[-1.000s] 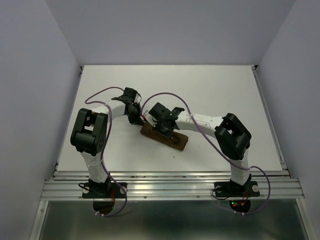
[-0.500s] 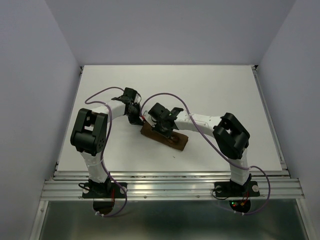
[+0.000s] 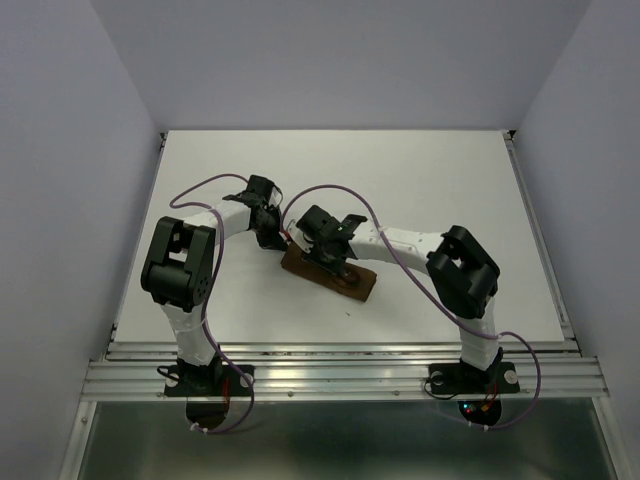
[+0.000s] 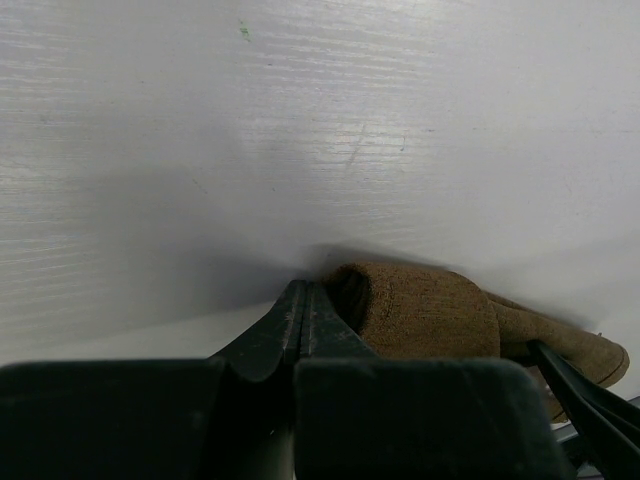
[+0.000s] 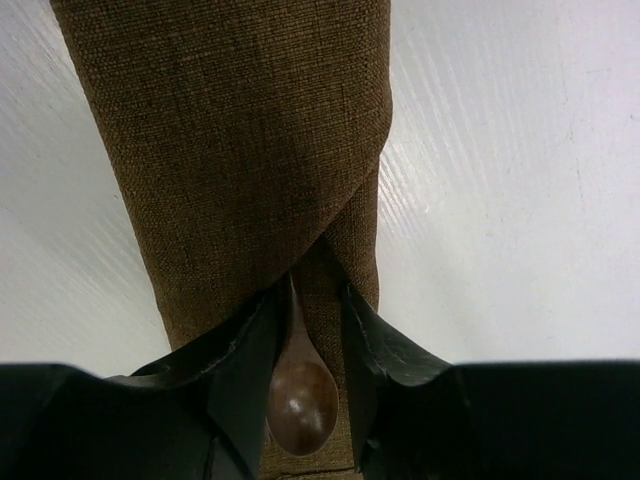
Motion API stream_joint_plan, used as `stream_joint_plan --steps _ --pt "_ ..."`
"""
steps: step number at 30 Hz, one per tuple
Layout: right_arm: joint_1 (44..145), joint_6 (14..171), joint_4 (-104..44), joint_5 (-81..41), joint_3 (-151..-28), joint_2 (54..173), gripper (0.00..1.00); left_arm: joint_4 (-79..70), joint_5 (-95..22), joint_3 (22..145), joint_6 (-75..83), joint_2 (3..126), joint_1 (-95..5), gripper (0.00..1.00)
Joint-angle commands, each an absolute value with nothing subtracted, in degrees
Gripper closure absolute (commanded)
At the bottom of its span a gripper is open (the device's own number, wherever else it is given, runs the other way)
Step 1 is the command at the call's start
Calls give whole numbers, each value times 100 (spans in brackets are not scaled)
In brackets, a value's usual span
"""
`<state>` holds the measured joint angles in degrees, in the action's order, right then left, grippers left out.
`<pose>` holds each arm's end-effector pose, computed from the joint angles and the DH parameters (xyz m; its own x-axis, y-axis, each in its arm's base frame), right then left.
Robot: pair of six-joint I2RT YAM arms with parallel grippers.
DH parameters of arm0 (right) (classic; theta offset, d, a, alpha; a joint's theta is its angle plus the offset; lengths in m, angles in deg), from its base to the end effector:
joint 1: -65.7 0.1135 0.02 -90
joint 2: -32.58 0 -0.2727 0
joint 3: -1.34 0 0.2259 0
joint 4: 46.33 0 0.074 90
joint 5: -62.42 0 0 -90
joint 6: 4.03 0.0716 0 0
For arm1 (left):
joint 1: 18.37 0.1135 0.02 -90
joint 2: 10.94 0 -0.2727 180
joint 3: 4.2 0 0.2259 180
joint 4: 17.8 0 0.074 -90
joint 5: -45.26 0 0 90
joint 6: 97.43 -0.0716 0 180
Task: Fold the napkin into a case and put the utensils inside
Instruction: Insert the spoon into the folded napkin.
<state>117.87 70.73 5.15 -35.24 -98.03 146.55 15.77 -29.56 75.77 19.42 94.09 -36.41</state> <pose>0.2579 0.3165 0.1732 -0.3439 -0.8676 -0.3592 -0.8706 0.4379 -0.2241 0.3459 -0.1324 0.1590 -0.9179 -0.1595 -0.3635 0.0156 0.9005 -0.4346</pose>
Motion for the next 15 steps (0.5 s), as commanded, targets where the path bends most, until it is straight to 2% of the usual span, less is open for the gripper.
stream_joint_plan --steps 1,8,13,15 --pt "11826 7094 555 -3724 -9870 14306 62 1658 -2945 7545 1876 9241 -3692 98" --pt "11826 7199 564 -3892 -9695 14034 59 1658 -2936 7553 1867 9277 -3700 98" --pt "11826 7410 476 -3970 -9441 13657 55 1658 -2910 7606 1867 9338 -3700 98" --pt "11826 7516 371 -4093 -9282 13489 51 1658 -2901 7624 1858 9356 -3700 98"
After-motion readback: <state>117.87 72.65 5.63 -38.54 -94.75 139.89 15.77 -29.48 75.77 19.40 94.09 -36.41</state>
